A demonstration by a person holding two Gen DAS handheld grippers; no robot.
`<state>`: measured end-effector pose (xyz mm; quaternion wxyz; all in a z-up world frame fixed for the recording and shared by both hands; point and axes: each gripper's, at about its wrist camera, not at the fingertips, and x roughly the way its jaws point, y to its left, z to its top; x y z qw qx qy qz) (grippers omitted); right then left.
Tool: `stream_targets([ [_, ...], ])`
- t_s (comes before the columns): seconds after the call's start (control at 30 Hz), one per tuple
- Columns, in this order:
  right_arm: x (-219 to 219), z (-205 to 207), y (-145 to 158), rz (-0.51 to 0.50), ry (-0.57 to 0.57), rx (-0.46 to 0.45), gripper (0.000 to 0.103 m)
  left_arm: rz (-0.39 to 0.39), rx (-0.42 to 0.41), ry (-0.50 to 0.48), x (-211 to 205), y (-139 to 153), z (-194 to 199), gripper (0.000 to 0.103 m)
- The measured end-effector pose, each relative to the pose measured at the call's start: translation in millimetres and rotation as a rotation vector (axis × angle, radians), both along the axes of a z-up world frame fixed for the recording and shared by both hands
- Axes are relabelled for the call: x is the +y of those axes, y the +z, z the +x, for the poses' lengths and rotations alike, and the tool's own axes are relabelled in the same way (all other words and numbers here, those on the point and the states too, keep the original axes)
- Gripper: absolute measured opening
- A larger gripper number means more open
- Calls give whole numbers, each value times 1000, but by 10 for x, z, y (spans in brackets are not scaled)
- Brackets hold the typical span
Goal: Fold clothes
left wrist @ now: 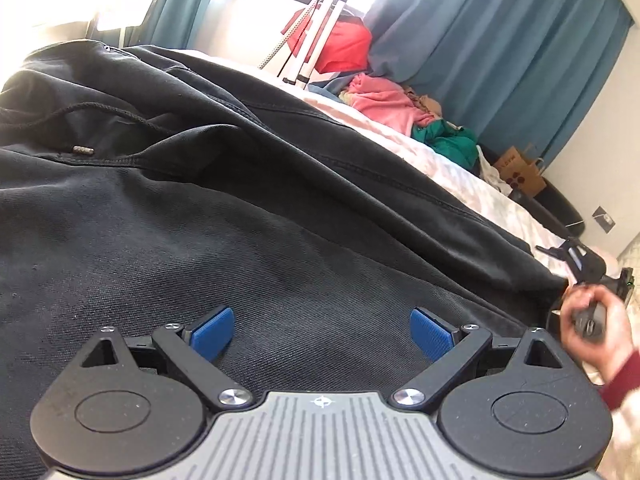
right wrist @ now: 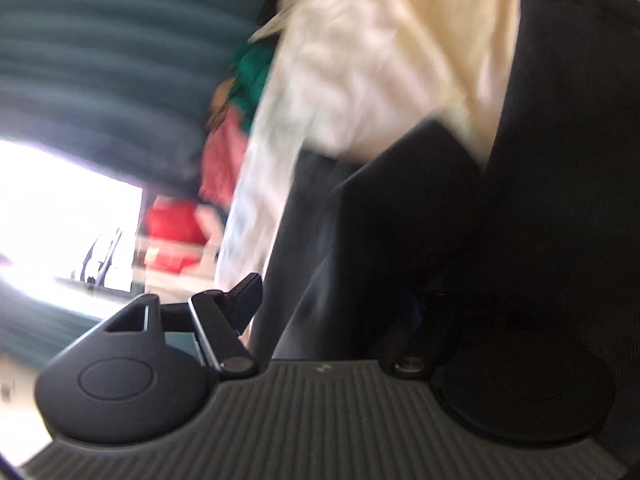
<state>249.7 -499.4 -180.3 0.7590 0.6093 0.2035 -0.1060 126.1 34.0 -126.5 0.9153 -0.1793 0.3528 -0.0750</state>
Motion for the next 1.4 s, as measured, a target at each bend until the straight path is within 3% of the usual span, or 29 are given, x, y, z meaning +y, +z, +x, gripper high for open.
stream_targets([
  [0.07, -110, 128, -5, 8, -53, 12, 49, -25, 9, 15, -9, 11, -8, 96],
  [0.1, -132, 229, 107, -87, -52, 35, 9, -46, 11, 17, -7, 19, -5, 96],
  [0.17, -165, 445, 358, -232, -33, 71, 6, -79, 10, 16, -16, 45, 0, 96],
  [0.27, -203, 723, 886, -343, 6, 33, 6, -97, -1, 5, -43, 84, -9, 96],
  [0.37, -170, 838, 1565, -503, 30, -93, 5, -99, -2, -5, -78, 110, -19, 96],
  [0.47, -240, 760, 1972, -600, 25, -205, 5, -113, 15, -31, -116, 109, -3, 96],
  [0.5, -282, 689, 1974, -633, 15, -240, 5, -113, 16, -37, -130, 108, -4, 96],
  [0.57, -372, 524, 1916, -699, -11, -309, 5, -108, 22, -49, -153, 105, -17, 96],
  [0.6, -432, 453, 1777, -709, -12, -290, 5, -110, 25, -54, -160, 105, -23, 96],
  [0.77, -821, 146, 416, -566, 14, 37, 5, -103, 8, -71, -219, 163, -73, 96],
  [0.87, -957, -98, -160, -449, 0, 99, 6, -55, -21, -76, -259, 207, -118, 96],
  [1.1, -866, -179, 65, -562, 24, 85, 6, 28, -67, -73, -363, 308, -183, 96],
  [1.23, -842, -247, 173, -633, 68, 103, 6, 131, -112, -46, -477, 438, -304, 96],
  [1.4, -758, -356, 5, -677, 102, 152, 12, 193, -149, -69, -587, 561, -356, 96],
])
